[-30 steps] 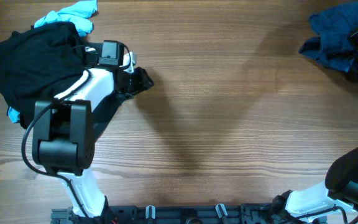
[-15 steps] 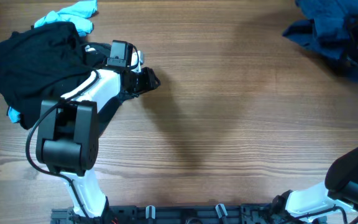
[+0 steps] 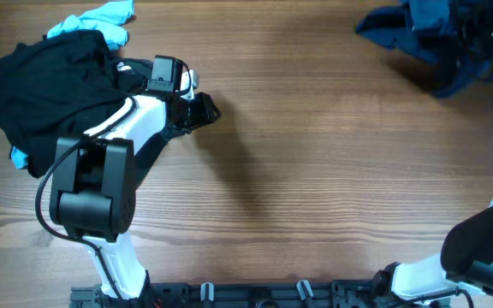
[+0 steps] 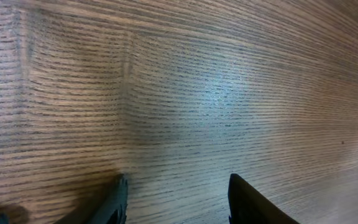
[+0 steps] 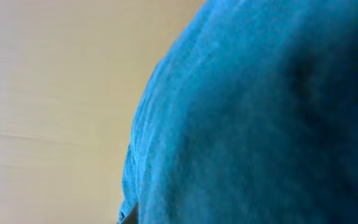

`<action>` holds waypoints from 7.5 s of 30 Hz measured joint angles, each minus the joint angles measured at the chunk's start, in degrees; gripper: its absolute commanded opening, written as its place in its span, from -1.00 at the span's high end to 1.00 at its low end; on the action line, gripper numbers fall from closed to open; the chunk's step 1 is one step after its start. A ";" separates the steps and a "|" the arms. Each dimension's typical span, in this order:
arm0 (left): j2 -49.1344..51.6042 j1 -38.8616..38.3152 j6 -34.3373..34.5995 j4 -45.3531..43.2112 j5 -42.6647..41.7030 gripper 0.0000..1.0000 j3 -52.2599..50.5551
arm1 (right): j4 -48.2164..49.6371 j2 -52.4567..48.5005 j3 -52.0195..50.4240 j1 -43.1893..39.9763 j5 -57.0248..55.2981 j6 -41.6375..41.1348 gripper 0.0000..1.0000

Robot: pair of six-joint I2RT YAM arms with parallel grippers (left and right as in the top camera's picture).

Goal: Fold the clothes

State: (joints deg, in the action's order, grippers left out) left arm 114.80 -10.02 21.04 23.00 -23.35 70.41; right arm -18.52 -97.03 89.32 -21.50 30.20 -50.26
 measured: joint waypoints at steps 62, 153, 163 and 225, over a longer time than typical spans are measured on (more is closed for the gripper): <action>0.46 -5.09 0.00 -4.83 1.31 -0.11 -0.26 | -25.27 -6.97 1.14 -25.44 3.32 19.71 0.56; 0.48 -5.68 0.00 -6.82 1.73 -0.11 -0.52 | -26.73 -21.53 -2.03 -20.28 -38.23 21.03 0.91; 0.48 -5.68 0.00 -6.78 1.73 -0.11 -0.52 | -18.67 -21.59 -6.75 -16.31 -38.88 20.90 0.91; -1.99 -4.26 -0.66 -4.66 2.60 -0.62 -0.61 | -5.53 -9.14 3.67 -14.69 7.54 34.32 -0.65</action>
State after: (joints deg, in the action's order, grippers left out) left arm 112.81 -14.28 20.38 18.35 -20.75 69.80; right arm -24.05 -106.17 92.99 -36.18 37.74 -15.94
